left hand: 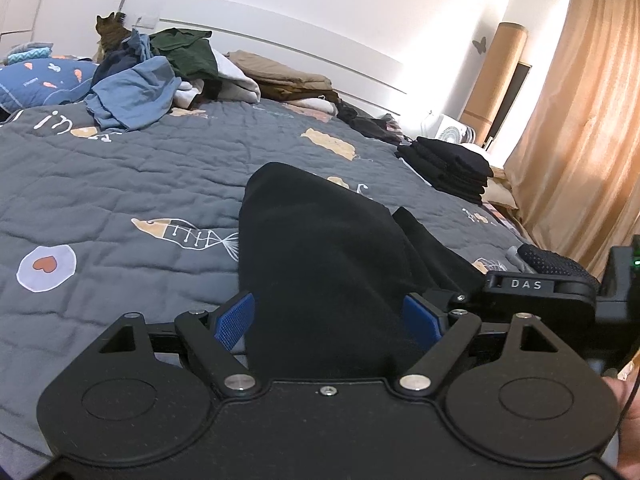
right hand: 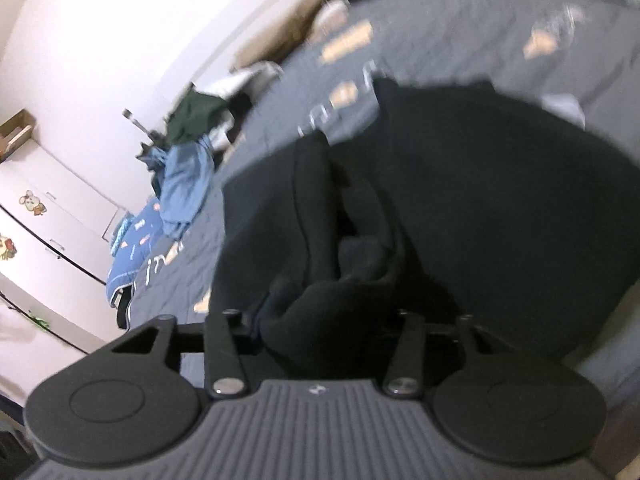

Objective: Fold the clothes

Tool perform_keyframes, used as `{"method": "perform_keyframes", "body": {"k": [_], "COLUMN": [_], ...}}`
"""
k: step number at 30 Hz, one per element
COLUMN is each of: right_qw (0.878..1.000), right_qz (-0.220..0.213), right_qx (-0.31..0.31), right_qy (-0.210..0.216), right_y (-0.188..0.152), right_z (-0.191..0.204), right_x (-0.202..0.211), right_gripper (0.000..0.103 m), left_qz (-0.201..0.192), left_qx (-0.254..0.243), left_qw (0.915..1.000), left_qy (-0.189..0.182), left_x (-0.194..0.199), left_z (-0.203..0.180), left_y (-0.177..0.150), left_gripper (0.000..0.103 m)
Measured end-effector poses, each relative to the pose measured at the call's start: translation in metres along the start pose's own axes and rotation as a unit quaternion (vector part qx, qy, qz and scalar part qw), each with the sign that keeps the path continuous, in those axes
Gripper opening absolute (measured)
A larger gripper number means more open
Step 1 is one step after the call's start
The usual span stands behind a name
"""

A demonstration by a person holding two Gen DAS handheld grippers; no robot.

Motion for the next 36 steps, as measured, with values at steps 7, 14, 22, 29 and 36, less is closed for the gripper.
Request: {"method": "perform_keyframes", "body": {"k": [7, 14, 22, 29, 36], "right_qw": [1.0, 0.999, 0.993, 0.986, 0.979], "right_qz": [-0.005, -0.036, -0.09, -0.137, -0.19], "right_qx": [0.029, 0.002, 0.013, 0.047, 0.056], "right_qy": [0.002, 0.033, 0.069, 0.078, 0.042], "right_y": [-0.006, 0.0, 0.028, 0.054, 0.082], "right_z": [0.011, 0.009, 0.022, 0.029, 0.005], "right_x": [-0.007, 0.001, 0.035, 0.07, 0.102], "right_gripper": [0.066, 0.027, 0.022, 0.022, 0.021], "left_qz": [0.004, 0.0, -0.001, 0.011, 0.03], "left_qx": [-0.005, 0.001, -0.023, -0.113, -0.175], "left_qw": [1.0, 1.0, 0.9997, 0.9931, 0.9839], "left_qy": [-0.001, 0.006, -0.007, -0.032, -0.018], "left_x": [0.0, 0.002, 0.004, 0.001, -0.011], "left_z": [-0.002, 0.003, -0.004, -0.035, -0.051], "left_y": [-0.002, 0.0, 0.0, -0.018, -0.039], "left_gripper": [0.081, 0.083, 0.083, 0.084, 0.085]}}
Point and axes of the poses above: each gripper's, at about its wrist camera, not at the fingertips, and x roughly against the way its jaws point, z to its left, y to its top, the point moved 6 cm from there along -x, roughly the way its jaws point, and after that the axes turned 1 degree about x, right-handed, at the moved point
